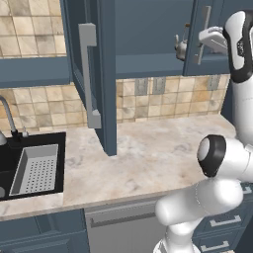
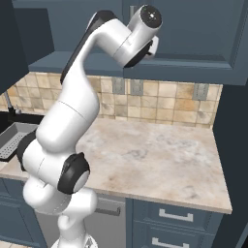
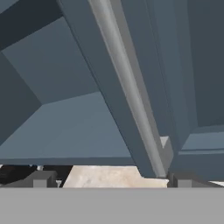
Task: Open the cabinet, pick the kettle from the cabinet, and place it in the sink.
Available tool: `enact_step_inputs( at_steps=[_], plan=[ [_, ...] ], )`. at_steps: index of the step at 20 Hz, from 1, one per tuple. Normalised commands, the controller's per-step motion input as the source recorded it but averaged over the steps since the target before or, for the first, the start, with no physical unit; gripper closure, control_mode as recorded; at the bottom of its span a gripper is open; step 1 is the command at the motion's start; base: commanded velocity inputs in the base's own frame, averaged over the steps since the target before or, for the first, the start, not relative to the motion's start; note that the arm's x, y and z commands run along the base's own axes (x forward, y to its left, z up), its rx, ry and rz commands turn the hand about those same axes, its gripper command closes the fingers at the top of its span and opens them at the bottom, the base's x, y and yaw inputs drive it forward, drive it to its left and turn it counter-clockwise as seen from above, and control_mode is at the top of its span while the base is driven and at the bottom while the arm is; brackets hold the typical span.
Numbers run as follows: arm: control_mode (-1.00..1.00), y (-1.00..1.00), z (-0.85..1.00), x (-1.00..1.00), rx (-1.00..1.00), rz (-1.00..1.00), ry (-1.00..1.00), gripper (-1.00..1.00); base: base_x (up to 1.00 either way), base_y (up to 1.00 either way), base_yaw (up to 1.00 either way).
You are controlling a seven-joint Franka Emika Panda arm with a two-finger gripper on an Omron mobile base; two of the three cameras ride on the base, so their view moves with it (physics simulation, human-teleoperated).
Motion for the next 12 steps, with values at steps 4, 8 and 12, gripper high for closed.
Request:
enact_step_inputs(
  at_steps=[4, 8, 12],
  plan=[
    [-1.0, -0.1, 0.0, 0.5, 0.0, 0.0, 0.01, -1.0, 0.0, 0.0, 0.0],
    [-1.0, -0.13, 0.0, 0.48, 0.0, 0.0, 0.01, -1.0, 0.0, 0.0, 0.0],
    [-1.0, -0.14, 0.0, 0.47, 0.0, 0.0, 0.03, -1.0, 0.0, 0.0, 0.0]
  ],
)
